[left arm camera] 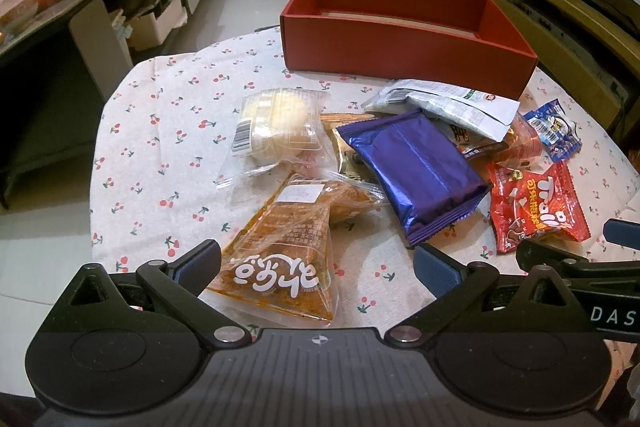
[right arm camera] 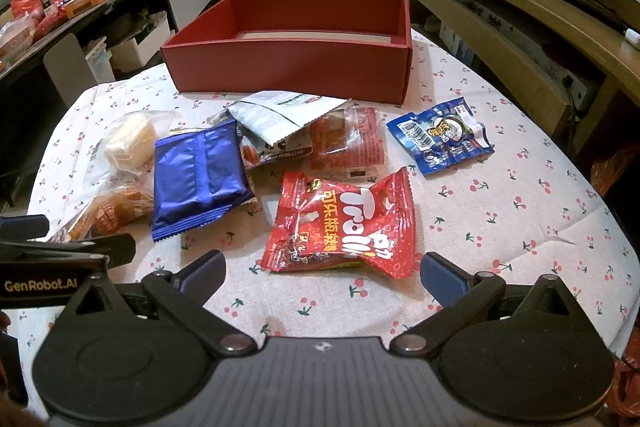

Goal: Organize snacks
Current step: 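Move both tools toward the snacks on the table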

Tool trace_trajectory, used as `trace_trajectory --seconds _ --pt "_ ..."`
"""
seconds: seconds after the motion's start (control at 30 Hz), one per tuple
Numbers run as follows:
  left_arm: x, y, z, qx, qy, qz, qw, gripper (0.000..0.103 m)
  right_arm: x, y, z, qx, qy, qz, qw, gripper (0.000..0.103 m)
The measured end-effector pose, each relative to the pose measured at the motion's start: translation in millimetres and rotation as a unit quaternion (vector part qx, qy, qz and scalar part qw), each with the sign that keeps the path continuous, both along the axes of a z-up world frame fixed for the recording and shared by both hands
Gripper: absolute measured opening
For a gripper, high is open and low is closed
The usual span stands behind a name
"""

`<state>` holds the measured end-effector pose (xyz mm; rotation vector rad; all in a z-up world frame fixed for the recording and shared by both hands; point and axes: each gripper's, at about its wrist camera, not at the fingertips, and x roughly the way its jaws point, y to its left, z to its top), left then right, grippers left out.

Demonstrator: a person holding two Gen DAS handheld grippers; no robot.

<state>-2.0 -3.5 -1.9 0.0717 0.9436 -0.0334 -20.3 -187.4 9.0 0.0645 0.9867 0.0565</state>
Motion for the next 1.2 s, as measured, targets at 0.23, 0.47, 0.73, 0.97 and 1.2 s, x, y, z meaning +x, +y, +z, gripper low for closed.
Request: trace_trajectory --seconds 0.23,0.47,0.73,0.97,1.2 --pt "0 0 0 0.001 0.0 0.0 1.0 0.103 0 1 -1 0.0 0.0 0.001 1.0 0.103" --pt "0 1 0 0.002 -0.003 -0.003 1.0 0.102 0 2 -1 -0.001 0.001 0.004 1.0 0.103" --pt "0 3 0 0.004 -0.003 0.002 1.0 0.101 2 6 1 -0.001 0.001 0.011 1.0 0.103" --pt "0 5 0 0.004 -0.003 0.005 1.0 0.1 3 9 2 -0.002 0.001 0.014 1.0 0.103" --pt "1 5 0 0.005 -0.003 0.005 1.0 0.1 4 10 2 -0.003 0.002 0.014 1.0 0.103"
